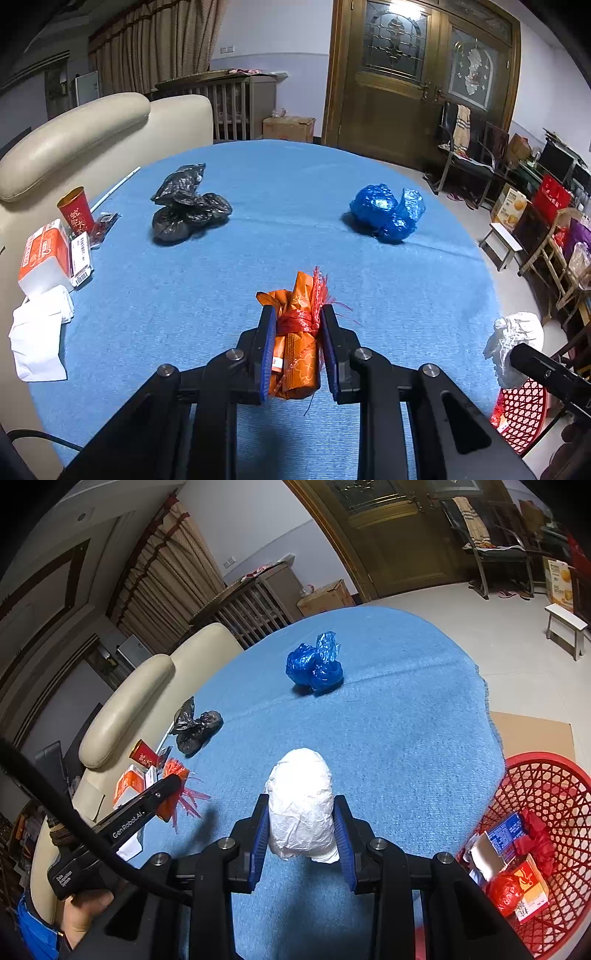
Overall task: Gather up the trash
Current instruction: 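Carry the orange bag in the left tool while the right tool carries the white bag over the red wastebasket, then open the right tool then the left tool, dropping both bags into the basket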
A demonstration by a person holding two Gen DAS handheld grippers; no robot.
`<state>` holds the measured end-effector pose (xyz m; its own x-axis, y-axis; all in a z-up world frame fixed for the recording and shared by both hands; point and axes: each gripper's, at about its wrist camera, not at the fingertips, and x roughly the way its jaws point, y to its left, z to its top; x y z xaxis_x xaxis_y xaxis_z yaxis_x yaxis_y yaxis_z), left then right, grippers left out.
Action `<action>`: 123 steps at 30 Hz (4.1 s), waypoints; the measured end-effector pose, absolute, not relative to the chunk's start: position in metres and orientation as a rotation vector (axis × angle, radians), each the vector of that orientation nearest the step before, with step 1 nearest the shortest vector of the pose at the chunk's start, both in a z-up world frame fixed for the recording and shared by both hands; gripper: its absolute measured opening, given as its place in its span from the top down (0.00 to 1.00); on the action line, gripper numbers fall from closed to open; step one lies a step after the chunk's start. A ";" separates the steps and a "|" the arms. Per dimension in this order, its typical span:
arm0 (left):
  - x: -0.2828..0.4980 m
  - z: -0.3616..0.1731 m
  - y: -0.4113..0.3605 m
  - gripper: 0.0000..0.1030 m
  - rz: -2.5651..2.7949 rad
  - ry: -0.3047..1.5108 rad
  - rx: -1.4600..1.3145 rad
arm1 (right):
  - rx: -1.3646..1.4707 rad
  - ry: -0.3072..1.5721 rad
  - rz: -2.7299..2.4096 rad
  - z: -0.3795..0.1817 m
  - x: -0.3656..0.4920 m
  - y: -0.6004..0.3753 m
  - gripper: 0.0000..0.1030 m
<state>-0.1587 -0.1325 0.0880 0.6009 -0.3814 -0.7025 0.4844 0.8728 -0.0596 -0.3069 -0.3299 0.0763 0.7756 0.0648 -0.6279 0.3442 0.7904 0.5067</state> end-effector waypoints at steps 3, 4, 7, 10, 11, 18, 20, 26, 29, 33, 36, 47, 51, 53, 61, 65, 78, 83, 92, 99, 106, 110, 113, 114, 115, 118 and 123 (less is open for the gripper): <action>-0.162 0.090 -0.140 0.76 -0.517 0.776 0.151 | 0.653 0.670 -0.168 0.078 -0.311 -0.331 0.66; -0.163 0.090 -0.142 0.76 -0.523 0.776 0.152 | 0.654 0.668 -0.170 0.078 -0.312 -0.332 0.66; -0.166 0.091 -0.150 0.76 -0.541 0.776 0.161 | 0.657 0.663 -0.180 0.079 -0.317 -0.335 0.66; -0.170 0.090 -0.158 0.76 -0.559 0.779 0.171 | 0.655 0.657 -0.195 0.081 -0.323 -0.339 0.66; -0.171 0.090 -0.160 0.76 -0.566 0.781 0.173 | 0.656 0.654 -0.203 0.082 -0.326 -0.341 0.66; -0.182 0.089 -0.177 0.76 -0.608 0.785 0.198 | 0.676 0.639 -0.267 0.083 -0.348 -0.362 0.66; -0.186 0.090 -0.181 0.76 -0.622 0.786 0.204 | 0.684 0.637 -0.286 0.081 -0.355 -0.369 0.66; -0.198 0.091 -0.196 0.76 -0.661 0.780 0.226 | 0.691 0.630 -0.331 0.081 -0.374 -0.383 0.66; -0.205 0.092 -0.203 0.76 -0.687 0.776 0.232 | 0.699 0.630 -0.361 0.079 -0.382 -0.392 0.66; -0.214 0.094 -0.216 0.76 -0.727 0.770 0.248 | 0.707 0.628 -0.405 0.077 -0.395 -0.404 0.66; -0.220 0.096 -0.226 0.76 -0.760 0.771 0.242 | 0.712 0.633 -0.430 0.076 -0.401 -0.410 0.66; -0.258 0.102 -0.278 0.76 -0.885 0.769 0.286 | 0.746 0.602 -0.478 0.079 -0.427 -0.426 0.66; -0.269 0.105 -0.291 0.76 -0.899 0.768 0.307 | 0.775 0.586 -0.482 0.076 -0.439 -0.433 0.66; -0.275 0.107 -0.296 0.76 -0.906 0.761 0.317 | 0.785 0.583 -0.480 0.075 -0.443 -0.435 0.66; -0.289 0.104 -0.314 0.76 -0.931 0.760 0.363 | 0.813 0.565 -0.480 0.070 -0.455 -0.442 0.66; -0.292 0.105 -0.316 0.76 -0.939 0.755 0.363 | 0.816 0.565 -0.485 0.069 -0.459 -0.447 0.66; -0.293 0.090 -0.313 0.76 -0.950 0.774 0.370 | 0.839 0.650 -0.500 0.041 -0.458 -0.456 0.66; -0.298 0.083 -0.316 0.76 -0.980 0.792 0.377 | 0.820 0.696 -0.514 0.033 -0.450 -0.455 0.66; -0.305 0.080 -0.322 0.76 -0.999 0.807 0.388 | 0.853 0.753 -0.577 0.011 -0.461 -0.465 0.64; -0.309 0.081 -0.325 0.76 -0.997 0.809 0.400 | 0.915 0.772 -0.603 0.000 -0.468 -0.474 0.63; -0.312 0.077 -0.328 0.76 -1.002 0.809 0.413 | 0.959 0.775 -0.584 -0.004 -0.471 -0.476 0.32; -0.318 0.071 -0.331 0.76 -1.015 0.819 0.432 | 0.941 0.740 -0.606 0.006 -0.475 -0.476 0.32; -0.321 0.068 -0.334 0.76 -1.022 0.827 0.442 | 0.913 0.700 -0.636 0.020 -0.480 -0.476 0.32; -0.321 0.067 -0.335 0.76 -1.026 0.831 0.442 | 0.901 0.683 -0.648 0.027 -0.482 -0.477 0.32; -0.322 0.067 -0.335 0.76 -1.029 0.830 0.445 | 0.893 0.667 -0.656 0.032 -0.484 -0.478 0.32; -0.327 0.065 -0.339 0.76 -1.042 0.831 0.461 | 0.864 0.615 -0.688 0.049 -0.491 -0.480 0.32; -0.336 0.060 -0.346 0.76 -1.061 0.837 0.489 | 0.862 0.571 -0.705 0.060 -0.495 -0.485 0.32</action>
